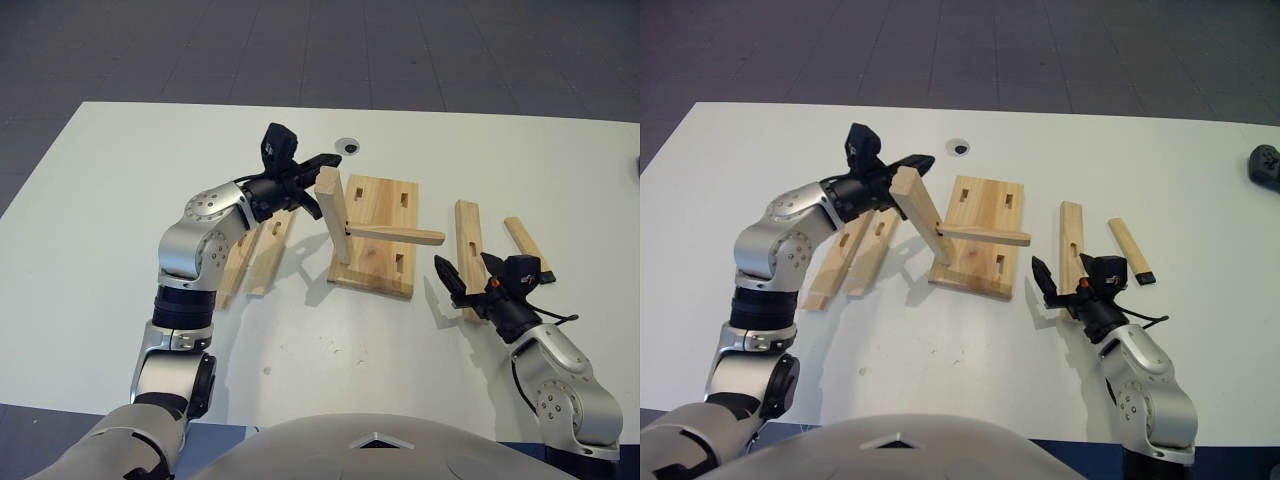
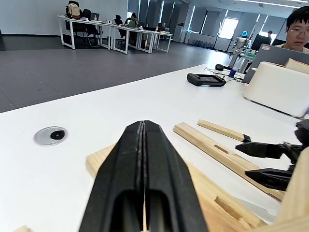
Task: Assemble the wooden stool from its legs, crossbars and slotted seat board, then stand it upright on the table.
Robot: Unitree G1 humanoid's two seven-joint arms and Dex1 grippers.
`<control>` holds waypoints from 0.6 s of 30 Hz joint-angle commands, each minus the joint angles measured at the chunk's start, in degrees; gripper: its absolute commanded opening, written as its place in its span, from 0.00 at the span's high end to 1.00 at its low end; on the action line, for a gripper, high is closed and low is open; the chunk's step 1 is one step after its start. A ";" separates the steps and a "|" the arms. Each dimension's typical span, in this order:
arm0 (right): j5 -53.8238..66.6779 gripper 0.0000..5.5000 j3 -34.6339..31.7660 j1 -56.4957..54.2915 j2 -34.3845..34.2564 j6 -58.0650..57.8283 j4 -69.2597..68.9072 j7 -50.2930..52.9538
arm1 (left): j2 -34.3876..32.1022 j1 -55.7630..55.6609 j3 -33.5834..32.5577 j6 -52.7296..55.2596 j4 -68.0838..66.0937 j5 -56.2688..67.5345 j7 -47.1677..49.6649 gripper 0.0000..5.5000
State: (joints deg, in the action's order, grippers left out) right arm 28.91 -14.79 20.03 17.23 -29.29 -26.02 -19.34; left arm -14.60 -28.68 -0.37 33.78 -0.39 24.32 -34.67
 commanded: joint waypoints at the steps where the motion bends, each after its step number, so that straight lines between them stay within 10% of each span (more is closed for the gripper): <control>1: 0.42 0.02 -0.87 -0.18 0.56 -0.62 -0.53 0.32 | -3.53 -1.12 -4.77 0.31 -0.52 -3.41 6.91 0.91; 18: 0.01 0.02 -2.10 8.03 -2.68 0.95 -4.45 1.77 | -22.44 11.06 -2.48 16.10 4.74 -8.49 4.10 0.38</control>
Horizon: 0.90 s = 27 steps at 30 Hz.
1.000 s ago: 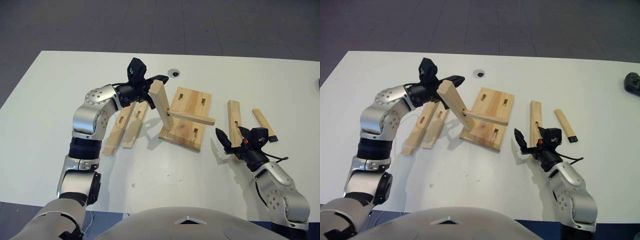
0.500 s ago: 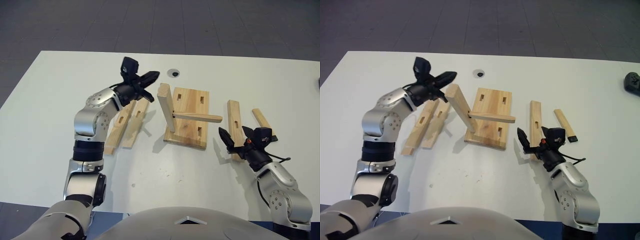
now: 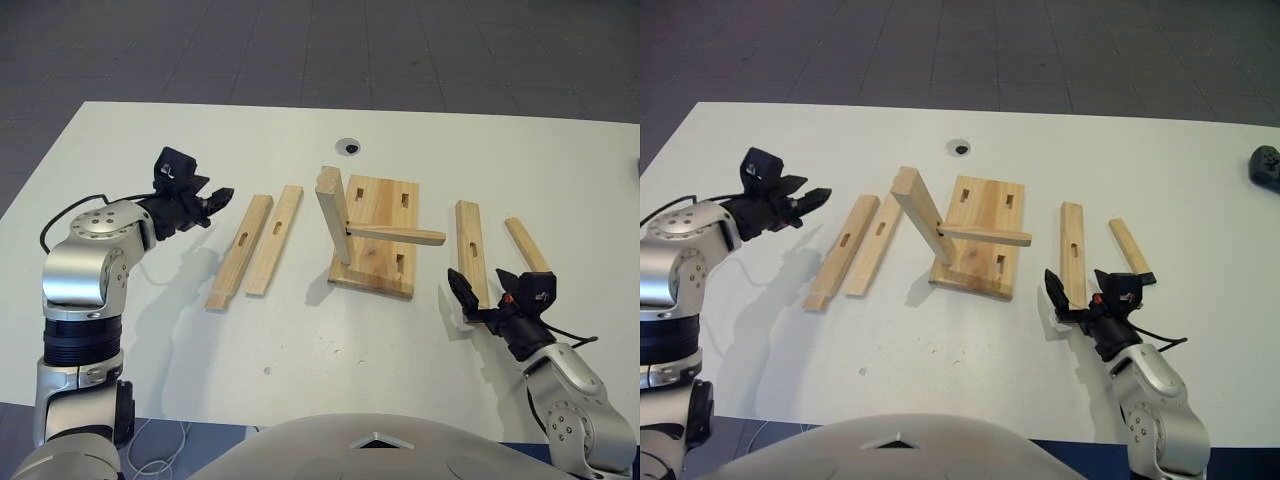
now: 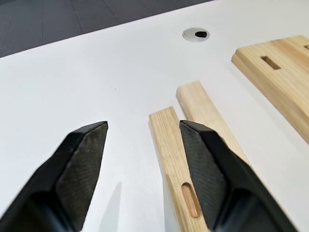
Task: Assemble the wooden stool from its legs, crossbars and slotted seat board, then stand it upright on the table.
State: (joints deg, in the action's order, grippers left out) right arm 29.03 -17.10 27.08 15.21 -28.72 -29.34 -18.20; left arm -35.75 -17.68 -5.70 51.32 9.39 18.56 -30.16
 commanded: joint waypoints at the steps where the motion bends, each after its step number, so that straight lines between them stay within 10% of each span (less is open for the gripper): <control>1: -0.13 0.02 0.28 0.91 -0.65 0.42 -1.12 0.66 | -1.48 0.57 3.87 -1.93 -5.71 -3.45 -0.78 0.35; 12: -1.03 0.02 0.97 1.11 -0.35 0.57 -0.92 0.53 | -2.73 3.13 7.36 -1.50 -4.17 -4.15 -3.82 0.02; 27: -0.83 0.02 1.03 1.76 -0.51 0.97 -1.33 0.93 | -3.51 6.65 8.30 0.84 -1.26 -4.85 -3.86 0.02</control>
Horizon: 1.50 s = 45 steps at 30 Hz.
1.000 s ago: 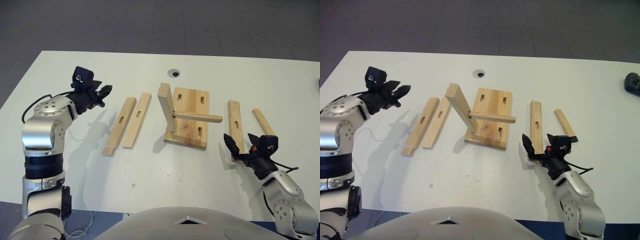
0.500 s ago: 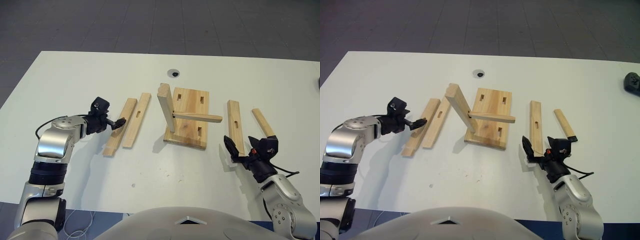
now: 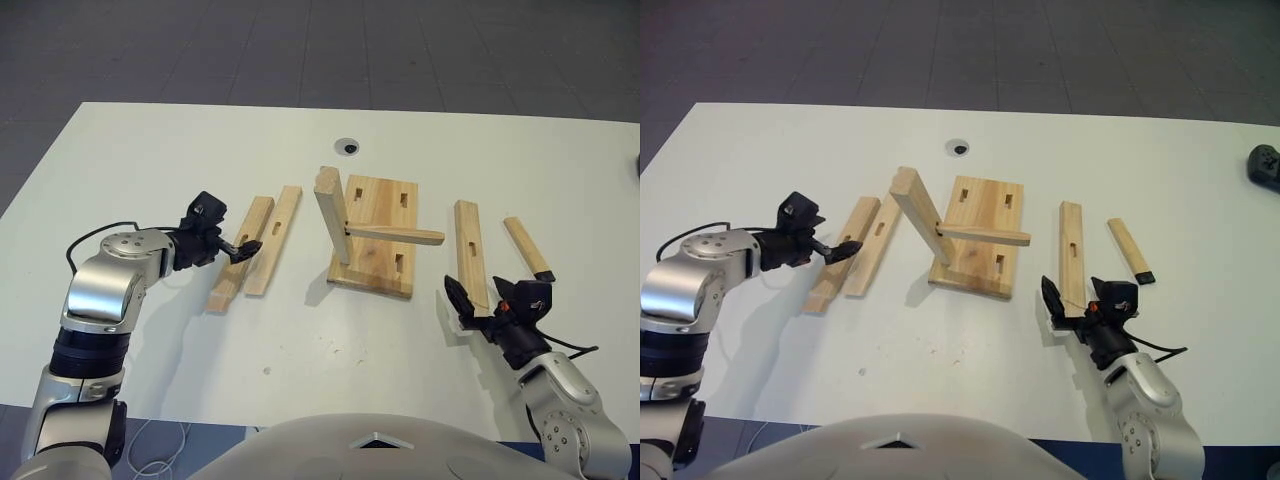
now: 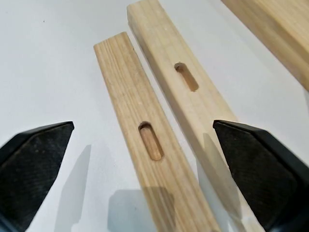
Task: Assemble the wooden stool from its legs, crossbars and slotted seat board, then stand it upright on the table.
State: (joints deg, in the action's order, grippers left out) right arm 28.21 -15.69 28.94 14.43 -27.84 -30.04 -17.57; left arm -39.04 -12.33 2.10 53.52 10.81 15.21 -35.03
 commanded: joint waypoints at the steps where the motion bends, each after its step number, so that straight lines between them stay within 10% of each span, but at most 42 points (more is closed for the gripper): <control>1: 0.00 0.02 -0.42 -0.12 0.31 0.10 -0.64 0.28 | 0.05 1.33 0.54 -1.80 -3.53 -1.90 1.27 0.02; 8: -0.06 0.02 -0.57 -0.57 0.83 -0.16 -0.42 0.06 | -0.93 3.00 2.52 -4.27 -3.55 -4.16 1.01 0.02; 27: -0.48 0.02 -0.20 -1.71 0.51 0.27 -0.20 1.08 | -1.01 4.02 2.93 1.80 -5.52 -0.42 -3.00 0.62; 36: 1.28 0.02 -2.27 -5.80 0.23 0.24 -0.05 2.14 | 5.93 -7.21 -4.09 -8.62 -3.23 0.88 2.50 0.62; 45: 47.58 0.02 -15.49 -39.33 8.84 -6.53 -3.46 20.88 | 12.26 -28.88 -4.27 -31.05 -1.35 3.76 -2.14 0.62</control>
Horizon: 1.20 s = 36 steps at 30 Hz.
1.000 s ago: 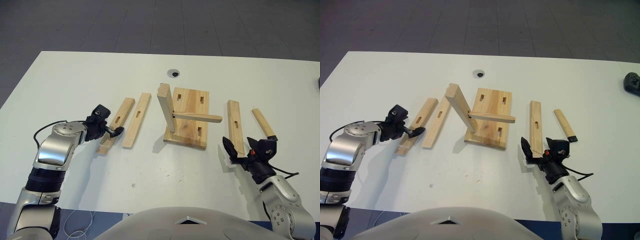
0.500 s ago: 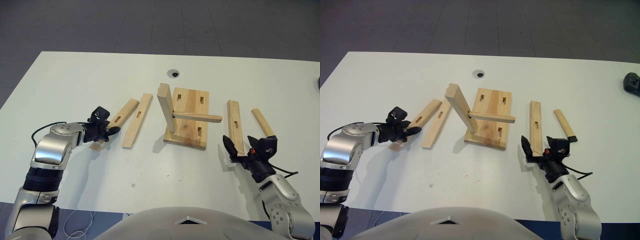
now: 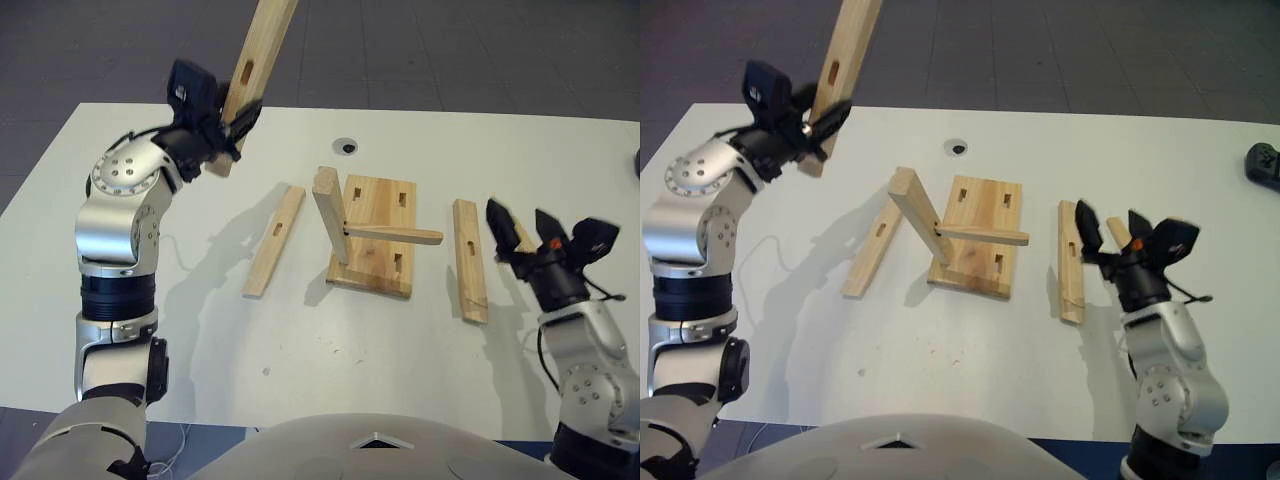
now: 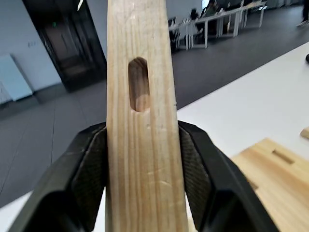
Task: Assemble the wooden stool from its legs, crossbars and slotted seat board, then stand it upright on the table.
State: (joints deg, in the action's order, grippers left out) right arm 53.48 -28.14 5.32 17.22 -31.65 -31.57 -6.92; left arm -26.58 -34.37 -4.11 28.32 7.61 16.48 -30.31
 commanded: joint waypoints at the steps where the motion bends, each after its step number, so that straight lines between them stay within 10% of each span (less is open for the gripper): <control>1: 26.49 0.02 -2.10 -18.47 7.08 -2.73 -2.08 12.24 | -0.39 -8.28 2.79 -6.75 1.53 2.34 -8.32 0.62; 16: 36.45 0.02 16.61 -32.14 4.45 0.41 -3.54 28.70 | 5.12 -10.65 13.29 -13.64 0.31 1.03 -17.77 0.62; 36: 23.88 0.59 19.86 -31.06 -0.87 4.26 -6.03 37.76 | 5.95 -6.53 14.94 -13.58 4.06 -2.82 -14.51 0.62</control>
State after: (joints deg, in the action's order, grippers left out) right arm 78.20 -7.97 -26.43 16.35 -27.30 -37.62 29.75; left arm -20.77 -41.16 11.30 15.66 10.49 13.65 -45.64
